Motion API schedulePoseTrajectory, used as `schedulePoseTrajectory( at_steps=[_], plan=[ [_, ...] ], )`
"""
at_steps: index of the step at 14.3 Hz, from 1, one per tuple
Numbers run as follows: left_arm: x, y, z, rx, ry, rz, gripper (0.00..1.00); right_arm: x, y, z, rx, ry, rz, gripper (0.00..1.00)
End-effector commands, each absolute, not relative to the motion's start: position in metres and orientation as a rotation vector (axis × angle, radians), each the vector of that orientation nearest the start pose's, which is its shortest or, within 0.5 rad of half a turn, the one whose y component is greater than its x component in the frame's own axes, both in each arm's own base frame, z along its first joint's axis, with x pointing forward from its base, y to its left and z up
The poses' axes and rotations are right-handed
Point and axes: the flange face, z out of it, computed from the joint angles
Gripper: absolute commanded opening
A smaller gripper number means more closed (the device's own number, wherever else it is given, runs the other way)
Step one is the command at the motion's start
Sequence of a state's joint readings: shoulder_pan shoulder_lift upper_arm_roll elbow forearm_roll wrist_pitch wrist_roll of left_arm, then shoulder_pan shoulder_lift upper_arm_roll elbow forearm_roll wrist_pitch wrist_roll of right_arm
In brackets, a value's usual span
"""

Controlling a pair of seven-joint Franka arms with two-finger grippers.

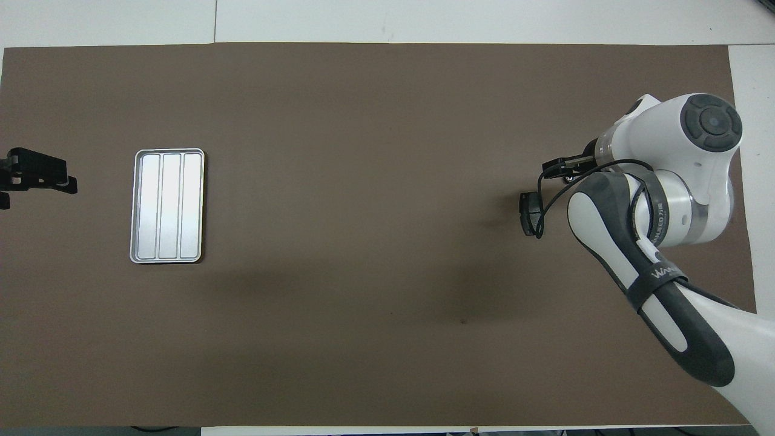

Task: Place bearing gear from tray to pile

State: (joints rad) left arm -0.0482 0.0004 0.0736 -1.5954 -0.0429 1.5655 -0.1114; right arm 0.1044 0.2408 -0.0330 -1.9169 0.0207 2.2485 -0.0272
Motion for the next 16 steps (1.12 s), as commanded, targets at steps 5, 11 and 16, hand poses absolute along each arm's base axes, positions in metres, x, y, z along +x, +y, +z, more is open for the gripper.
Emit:
schedulePoseTrajectory(
  at_steps=[5, 11, 16],
  plan=[
    [0.545, 0.010, 0.613, -3.161, -0.195, 0.016, 1.00, 0.606, 0.012, 0.523, -3.139, -0.139, -0.159, 1.00],
    [0.545, 0.012, 0.613, -3.161, -0.198, 0.019, 1.00, 0.567, -0.046, 0.603, -3.162, -0.141, -0.105, 1.00],
    [0.544, 0.014, 0.613, -3.160, -0.202, 0.026, 1.00, 0.553, -0.051, 0.616, -3.167, -0.122, -0.085, 1.00]
  ],
)
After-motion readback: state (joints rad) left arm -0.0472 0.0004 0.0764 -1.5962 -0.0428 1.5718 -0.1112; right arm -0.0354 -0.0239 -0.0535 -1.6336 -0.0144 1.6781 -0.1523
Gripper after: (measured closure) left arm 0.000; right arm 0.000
